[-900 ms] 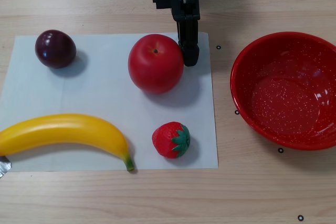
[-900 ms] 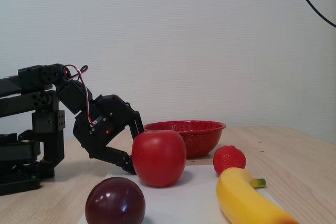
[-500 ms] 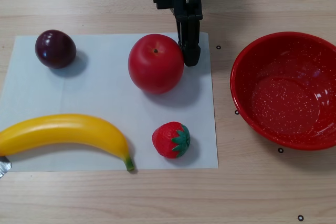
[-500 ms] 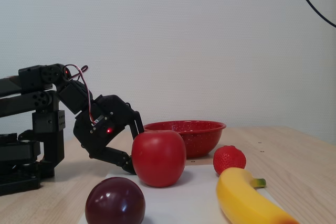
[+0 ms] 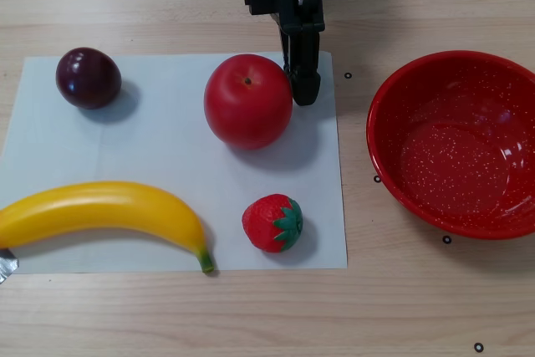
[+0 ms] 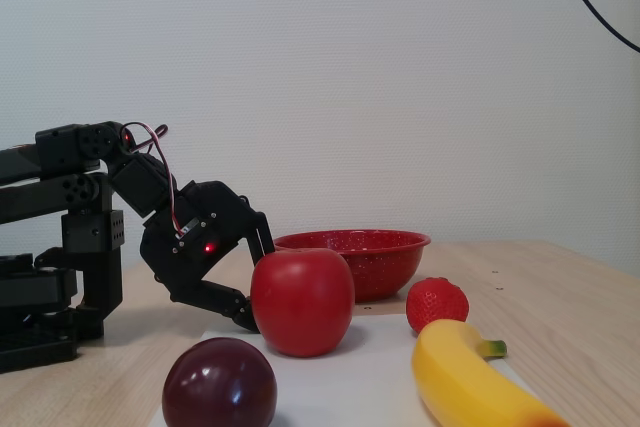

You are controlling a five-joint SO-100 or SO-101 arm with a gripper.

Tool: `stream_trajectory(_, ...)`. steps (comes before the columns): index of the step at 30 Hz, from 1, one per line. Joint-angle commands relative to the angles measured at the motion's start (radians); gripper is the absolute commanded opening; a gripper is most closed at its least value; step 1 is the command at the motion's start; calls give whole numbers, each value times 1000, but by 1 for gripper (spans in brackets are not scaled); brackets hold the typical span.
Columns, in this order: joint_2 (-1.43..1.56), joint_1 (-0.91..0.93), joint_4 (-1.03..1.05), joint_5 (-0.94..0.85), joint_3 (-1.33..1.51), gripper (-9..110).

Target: Grasp the banana and put it in the red bowl.

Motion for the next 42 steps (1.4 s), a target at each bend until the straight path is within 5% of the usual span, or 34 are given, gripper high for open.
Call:
stream_trajectory(1, -37, -2, 48, 8, -58, 0)
stream_trajectory(24, -436, -74, 689, 11, -957, 0)
stream_trajectory(42, -933, -368, 828, 135, -1540, 0)
